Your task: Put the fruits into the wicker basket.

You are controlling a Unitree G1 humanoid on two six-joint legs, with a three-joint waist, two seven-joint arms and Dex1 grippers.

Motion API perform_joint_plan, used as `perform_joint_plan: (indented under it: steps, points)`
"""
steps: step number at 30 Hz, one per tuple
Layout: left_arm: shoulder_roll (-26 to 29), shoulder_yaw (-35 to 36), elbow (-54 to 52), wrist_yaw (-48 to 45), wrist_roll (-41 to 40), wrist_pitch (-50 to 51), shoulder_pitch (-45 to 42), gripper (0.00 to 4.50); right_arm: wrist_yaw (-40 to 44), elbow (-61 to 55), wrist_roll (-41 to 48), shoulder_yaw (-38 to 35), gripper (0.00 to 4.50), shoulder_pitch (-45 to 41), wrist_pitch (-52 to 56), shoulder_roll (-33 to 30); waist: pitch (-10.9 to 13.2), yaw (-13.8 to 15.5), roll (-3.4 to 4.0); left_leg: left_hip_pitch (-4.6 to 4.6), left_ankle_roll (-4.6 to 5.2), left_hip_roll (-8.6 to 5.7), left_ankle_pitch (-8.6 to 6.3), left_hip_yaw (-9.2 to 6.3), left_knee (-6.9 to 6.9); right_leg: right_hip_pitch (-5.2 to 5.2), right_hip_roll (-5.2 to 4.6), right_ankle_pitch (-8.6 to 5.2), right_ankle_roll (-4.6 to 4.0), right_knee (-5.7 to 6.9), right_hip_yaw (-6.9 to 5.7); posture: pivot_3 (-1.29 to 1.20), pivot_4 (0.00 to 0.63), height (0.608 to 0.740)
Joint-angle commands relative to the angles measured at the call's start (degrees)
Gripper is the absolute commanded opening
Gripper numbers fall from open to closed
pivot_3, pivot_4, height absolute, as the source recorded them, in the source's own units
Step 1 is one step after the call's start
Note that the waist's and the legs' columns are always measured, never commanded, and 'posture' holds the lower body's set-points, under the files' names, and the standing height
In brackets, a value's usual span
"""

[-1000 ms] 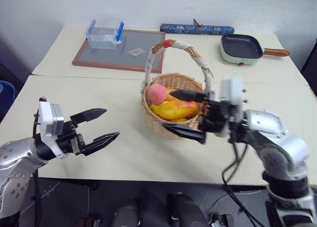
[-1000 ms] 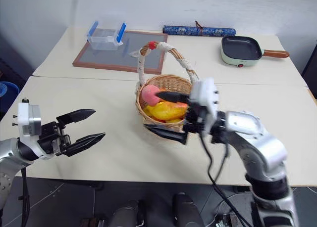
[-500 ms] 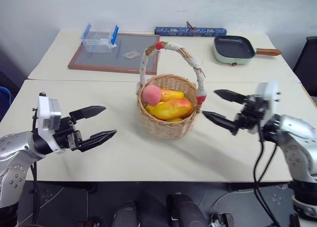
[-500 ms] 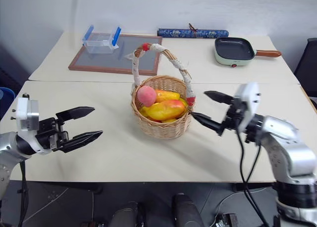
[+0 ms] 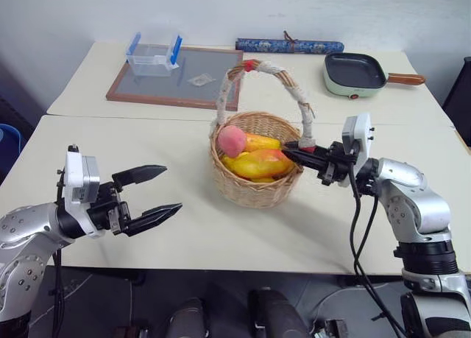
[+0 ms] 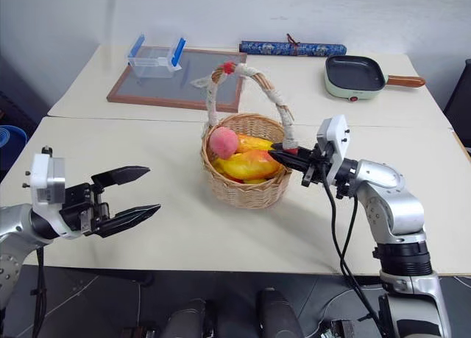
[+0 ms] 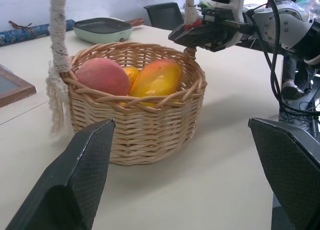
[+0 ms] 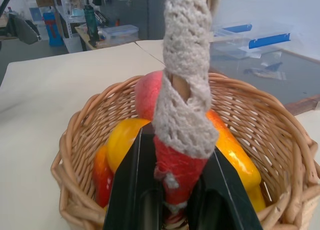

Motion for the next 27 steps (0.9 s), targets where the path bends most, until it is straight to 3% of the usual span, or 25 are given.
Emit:
perform_joint_plan:
  steps: [1, 8, 14, 25, 27]
  points:
    - [-0.25, 1.19, -0.82, 0.29, -1.00, -0.67, -0.40, 4.50, -0.49, -3.40, 2.88, -4.86, 0.20, 1.69, -0.31, -1.29, 0.00, -0.01, 0.00, 0.01, 0.01, -0.01, 0.01, 0.00, 0.00, 0.01, -0.01, 0.00, 0.00, 0.01, 0.00, 0.00, 0.150, 0.740]
    - [-1.71, -3.50, 3.29, -1.99, 0.62, -1.72, -3.99, 4.50, -15.49, -11.16, 0.09, -20.14, 0.20, 12.62, -4.22, -0.77, 0.01, 1.02, 0.02, 0.00, -0.15, -0.04, 0.09, 0.01, -0.01, 0.00, -0.01, 0.00, 0.00, -0.03, 0.01, 0.00, 0.150, 0.740]
    - [-1.87, -7.75, 8.84, -4.35, 2.72, -2.66, -11.34, 4.50, -27.74, -9.37, -5.73, -29.59, 0.20, 17.93, -7.47, -0.28, 0.01, 1.23, 0.04, 0.02, -0.20, -0.09, 0.13, 0.05, -0.01, 0.02, 0.01, 0.00, 0.00, -0.02, 0.05, 0.00, 0.150, 0.740]
    - [-2.11, -8.94, 10.29, -5.52, 3.79, -3.23, -13.36, 4.50, -18.86, 8.42, -3.97, -29.77, 0.20, 16.18, -9.03, -6.03, 0.02, -0.16, 0.05, 0.21, -0.26, 0.01, 0.16, 0.18, -0.04, 0.07, 0.17, 0.01, 0.02, 0.07, 0.19, 0.00, 0.150, 0.740]
    - [-2.05, -8.85, 10.26, -5.48, 3.83, -3.20, -13.39, 4.50, -15.76, 11.91, -3.54, -29.49, 0.91, 15.28, -9.62, -7.86, 0.02, -0.12, 0.05, 0.21, -0.26, 0.00, 0.16, 0.18, -0.02, 0.09, 0.16, 0.01, 0.02, 0.06, 0.19, 0.00, 0.150, 0.740]
